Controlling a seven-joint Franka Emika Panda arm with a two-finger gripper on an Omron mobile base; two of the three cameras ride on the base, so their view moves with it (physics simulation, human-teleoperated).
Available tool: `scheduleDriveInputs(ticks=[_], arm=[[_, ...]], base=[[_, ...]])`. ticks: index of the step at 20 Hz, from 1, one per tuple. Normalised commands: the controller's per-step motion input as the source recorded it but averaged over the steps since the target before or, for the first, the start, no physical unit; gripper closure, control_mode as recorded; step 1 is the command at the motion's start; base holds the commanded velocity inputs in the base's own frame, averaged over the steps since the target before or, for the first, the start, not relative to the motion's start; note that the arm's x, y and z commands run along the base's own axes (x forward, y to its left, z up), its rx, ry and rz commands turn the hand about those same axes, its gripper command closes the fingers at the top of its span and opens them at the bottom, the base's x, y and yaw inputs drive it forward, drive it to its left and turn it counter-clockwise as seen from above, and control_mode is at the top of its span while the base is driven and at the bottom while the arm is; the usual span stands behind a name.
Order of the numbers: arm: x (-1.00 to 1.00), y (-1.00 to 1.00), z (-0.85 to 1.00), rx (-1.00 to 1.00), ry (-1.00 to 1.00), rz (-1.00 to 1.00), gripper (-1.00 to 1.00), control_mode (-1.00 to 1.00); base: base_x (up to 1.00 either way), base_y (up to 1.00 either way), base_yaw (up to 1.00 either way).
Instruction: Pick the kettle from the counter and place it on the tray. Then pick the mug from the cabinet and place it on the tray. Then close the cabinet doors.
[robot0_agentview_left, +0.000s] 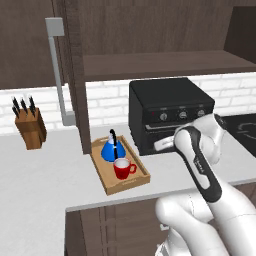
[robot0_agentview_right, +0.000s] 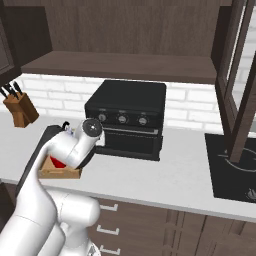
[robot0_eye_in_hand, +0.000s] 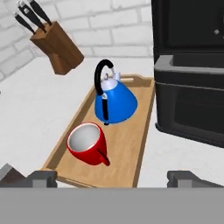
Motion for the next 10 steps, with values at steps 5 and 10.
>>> scheduleDriveInputs(ticks=[5,10], arm=[[-0.02,-0.41,0.0,0.1,0.0,-0.08,-1.0,-1.0],[-0.21,-0.69,0.05,0.3,0.0,-0.09,-1.0,-1.0]], base=[[0.0,0.0,0.0],[0.0,0.0,0.0]])
